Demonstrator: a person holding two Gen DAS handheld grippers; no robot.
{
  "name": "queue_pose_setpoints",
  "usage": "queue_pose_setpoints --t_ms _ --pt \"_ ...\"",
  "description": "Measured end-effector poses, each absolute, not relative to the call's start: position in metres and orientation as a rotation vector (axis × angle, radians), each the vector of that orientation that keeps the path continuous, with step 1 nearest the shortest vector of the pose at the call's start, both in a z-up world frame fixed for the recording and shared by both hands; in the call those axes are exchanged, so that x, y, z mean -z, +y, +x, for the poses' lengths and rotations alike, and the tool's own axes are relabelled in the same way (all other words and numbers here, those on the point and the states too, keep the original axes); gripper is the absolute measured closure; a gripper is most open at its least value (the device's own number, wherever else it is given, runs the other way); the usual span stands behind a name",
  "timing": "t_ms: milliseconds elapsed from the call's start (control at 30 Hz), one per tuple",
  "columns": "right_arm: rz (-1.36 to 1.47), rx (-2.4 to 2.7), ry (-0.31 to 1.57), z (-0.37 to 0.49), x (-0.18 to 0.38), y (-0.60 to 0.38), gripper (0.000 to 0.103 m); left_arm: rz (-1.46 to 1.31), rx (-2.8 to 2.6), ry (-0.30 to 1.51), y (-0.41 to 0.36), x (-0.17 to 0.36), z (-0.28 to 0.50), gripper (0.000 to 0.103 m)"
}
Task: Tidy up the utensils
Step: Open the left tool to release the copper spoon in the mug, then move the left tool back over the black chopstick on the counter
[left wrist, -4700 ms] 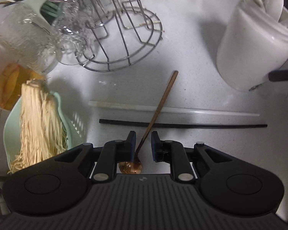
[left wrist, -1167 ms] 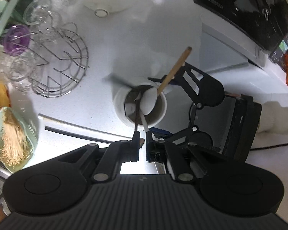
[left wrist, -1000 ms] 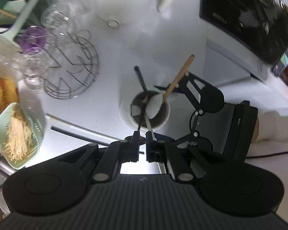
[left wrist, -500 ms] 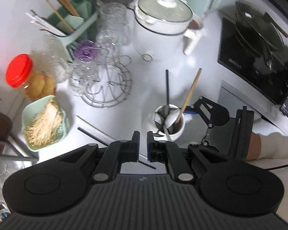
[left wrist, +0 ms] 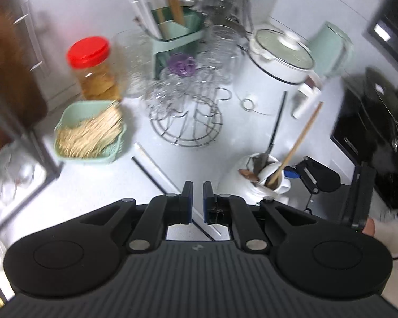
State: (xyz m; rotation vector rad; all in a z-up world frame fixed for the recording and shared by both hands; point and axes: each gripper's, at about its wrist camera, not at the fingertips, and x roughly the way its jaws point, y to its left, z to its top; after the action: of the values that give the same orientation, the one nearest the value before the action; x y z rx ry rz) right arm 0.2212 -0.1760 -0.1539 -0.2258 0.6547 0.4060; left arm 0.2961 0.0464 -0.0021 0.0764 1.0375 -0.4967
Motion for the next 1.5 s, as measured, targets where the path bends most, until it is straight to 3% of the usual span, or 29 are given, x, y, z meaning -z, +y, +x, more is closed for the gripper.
queue_pose_setpoints --t_ms 767,800,867,933,1033,1267,1400,1500 --pt "-0.098 -0.468 0.59 0.226 0.156 -0.192 0.014 -0.217 0.157 0.931 0.069 0.072 0.233 0.095" --pt "-0.095 -0.466 0.581 0.226 0.155 -0.193 0.009 -0.217 0.156 0.932 0.07 0.074 0.232 0.092" --pt "-0.076 -0.457 0.563 0.226 0.152 -0.195 0.0 -0.207 0.15 0.936 0.071 0.078 0.229 0.075" --pt "-0.071 -0.451 0.564 0.227 0.15 -0.195 0.0 -0.194 0.14 0.922 0.072 0.08 0.227 0.053" --pt "-0.077 -0.451 0.561 0.226 0.149 -0.195 0.0 -0.183 0.127 0.911 0.075 0.083 0.227 0.036" --pt "-0.095 -0.43 0.534 0.218 0.146 -0.195 0.0 -0.153 0.131 0.899 0.072 0.092 0.227 0.027" --pt "-0.1 -0.43 0.515 0.212 0.144 -0.196 0.0 -0.14 0.142 0.897 0.064 0.098 0.227 0.012" --pt "-0.128 -0.432 0.527 0.21 0.146 -0.195 0.001 -0.132 0.12 0.907 0.059 0.103 0.23 0.011"
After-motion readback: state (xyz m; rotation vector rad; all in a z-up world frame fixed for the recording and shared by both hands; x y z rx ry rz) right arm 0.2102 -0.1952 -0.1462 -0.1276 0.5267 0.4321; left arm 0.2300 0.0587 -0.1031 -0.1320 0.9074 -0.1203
